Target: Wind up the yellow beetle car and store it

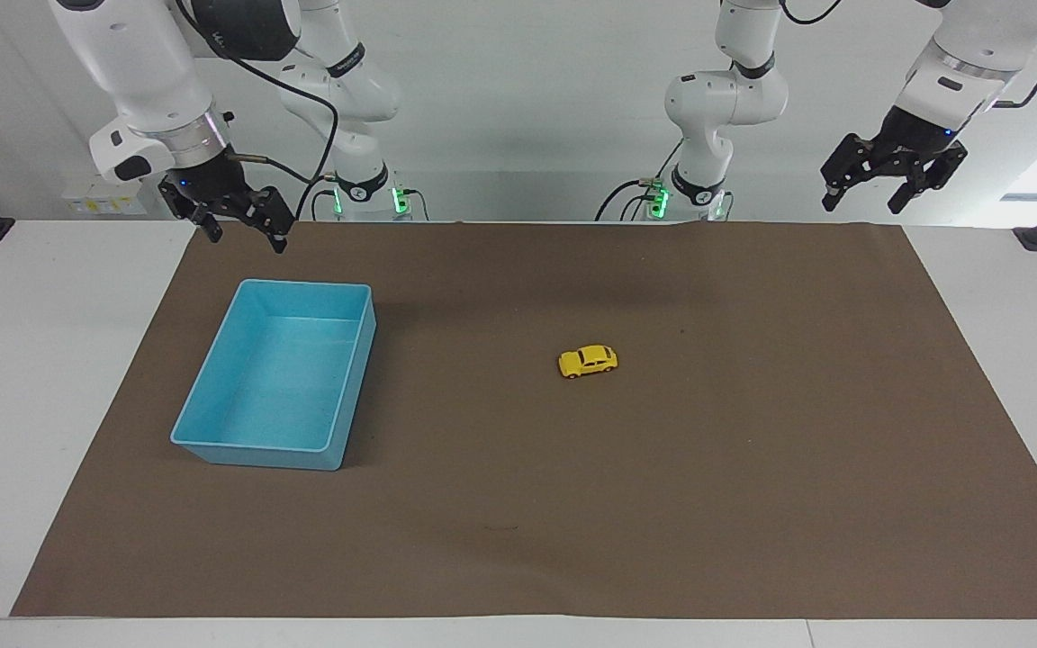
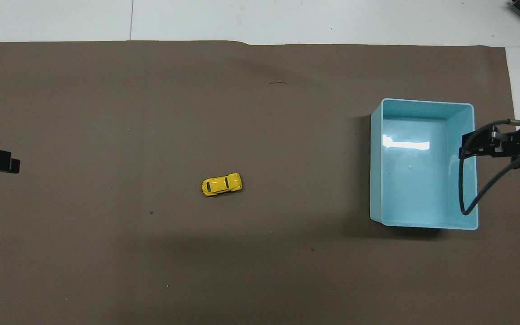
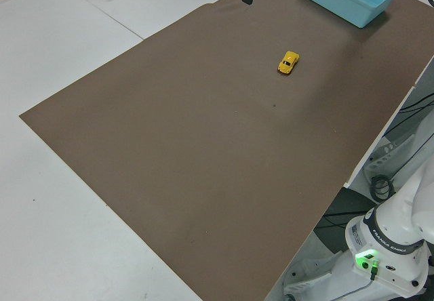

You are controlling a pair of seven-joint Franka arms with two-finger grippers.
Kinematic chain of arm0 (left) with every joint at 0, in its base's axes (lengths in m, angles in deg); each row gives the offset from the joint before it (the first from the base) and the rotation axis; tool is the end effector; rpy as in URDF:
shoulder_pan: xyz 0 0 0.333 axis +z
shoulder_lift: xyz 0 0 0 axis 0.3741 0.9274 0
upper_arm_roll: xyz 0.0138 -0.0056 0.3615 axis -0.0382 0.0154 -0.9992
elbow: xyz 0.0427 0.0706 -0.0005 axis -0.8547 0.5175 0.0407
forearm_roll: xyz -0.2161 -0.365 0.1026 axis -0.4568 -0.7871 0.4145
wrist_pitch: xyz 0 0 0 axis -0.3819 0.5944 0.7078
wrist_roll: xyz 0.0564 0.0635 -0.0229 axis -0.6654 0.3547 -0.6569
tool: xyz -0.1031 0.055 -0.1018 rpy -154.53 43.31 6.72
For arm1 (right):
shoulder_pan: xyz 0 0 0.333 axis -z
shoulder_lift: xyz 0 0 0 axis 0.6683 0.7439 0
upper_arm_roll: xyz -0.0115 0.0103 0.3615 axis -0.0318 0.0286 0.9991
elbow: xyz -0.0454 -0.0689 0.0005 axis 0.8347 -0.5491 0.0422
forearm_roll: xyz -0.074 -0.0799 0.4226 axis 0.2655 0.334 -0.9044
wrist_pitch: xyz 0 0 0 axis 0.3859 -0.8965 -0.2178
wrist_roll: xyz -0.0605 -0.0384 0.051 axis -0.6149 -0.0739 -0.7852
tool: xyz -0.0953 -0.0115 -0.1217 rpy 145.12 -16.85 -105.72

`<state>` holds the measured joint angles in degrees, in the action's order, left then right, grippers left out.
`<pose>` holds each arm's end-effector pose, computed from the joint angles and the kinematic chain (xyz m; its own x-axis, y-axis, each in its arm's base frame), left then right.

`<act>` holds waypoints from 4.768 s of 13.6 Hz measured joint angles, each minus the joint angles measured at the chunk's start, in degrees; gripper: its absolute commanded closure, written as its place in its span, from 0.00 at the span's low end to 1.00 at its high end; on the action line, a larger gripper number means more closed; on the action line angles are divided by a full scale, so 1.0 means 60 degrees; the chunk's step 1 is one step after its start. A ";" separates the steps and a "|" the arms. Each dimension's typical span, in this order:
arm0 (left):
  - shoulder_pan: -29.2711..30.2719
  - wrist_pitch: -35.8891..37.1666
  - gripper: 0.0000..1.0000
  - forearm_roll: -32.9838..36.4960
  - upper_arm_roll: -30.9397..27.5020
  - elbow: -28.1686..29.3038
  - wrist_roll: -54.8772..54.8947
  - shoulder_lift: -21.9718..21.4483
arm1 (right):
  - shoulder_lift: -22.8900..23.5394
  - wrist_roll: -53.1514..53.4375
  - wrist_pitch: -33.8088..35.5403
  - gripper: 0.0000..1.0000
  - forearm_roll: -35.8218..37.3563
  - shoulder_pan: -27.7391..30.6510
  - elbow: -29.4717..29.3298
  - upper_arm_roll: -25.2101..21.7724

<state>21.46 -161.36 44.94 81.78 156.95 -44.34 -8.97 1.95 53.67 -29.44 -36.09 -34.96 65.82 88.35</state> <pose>0.5497 -0.0250 0.6725 0.9986 -0.0476 0.0224 -0.0489 -0.9970 0.0593 0.5892 -0.0010 0.6125 0.9762 -0.2116 -0.0477 -0.2110 -0.9773 0.0166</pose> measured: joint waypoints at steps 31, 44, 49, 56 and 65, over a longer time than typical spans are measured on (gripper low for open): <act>0.0000 -0.0399 0.00 0.0000 -0.0010 0.0420 -0.1157 0.0265 | 0.0000 0.0000 0.0000 0.00 0.0001 0.0013 -0.0003 0.0000; -0.0107 -0.1913 0.00 -0.0001 0.0136 0.1387 -0.9304 0.0999 | 0.0016 -0.0001 -0.0397 0.00 0.0377 0.0010 0.0007 0.0003; -0.0470 -0.2766 0.00 -0.0002 0.0196 0.1582 -1.4201 0.1323 | 0.0018 -0.0001 -0.0397 0.00 0.0376 0.0010 0.0007 0.0003; -0.1512 -0.3928 0.00 -0.0003 0.0214 0.1733 -1.8776 0.1967 | 0.0020 -0.0001 -0.0397 0.00 0.0375 0.0011 0.0007 0.0003; -0.3277 -0.5770 0.00 -0.0003 0.0247 0.2272 -2.1225 0.3325 | 0.0021 -0.0001 -0.0397 0.00 0.0375 0.0032 0.0007 0.0000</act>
<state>1.80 -195.97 44.93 83.26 170.58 -171.69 10.98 2.07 53.67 -31.83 -33.84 -34.77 65.86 88.35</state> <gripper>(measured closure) 0.000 0.000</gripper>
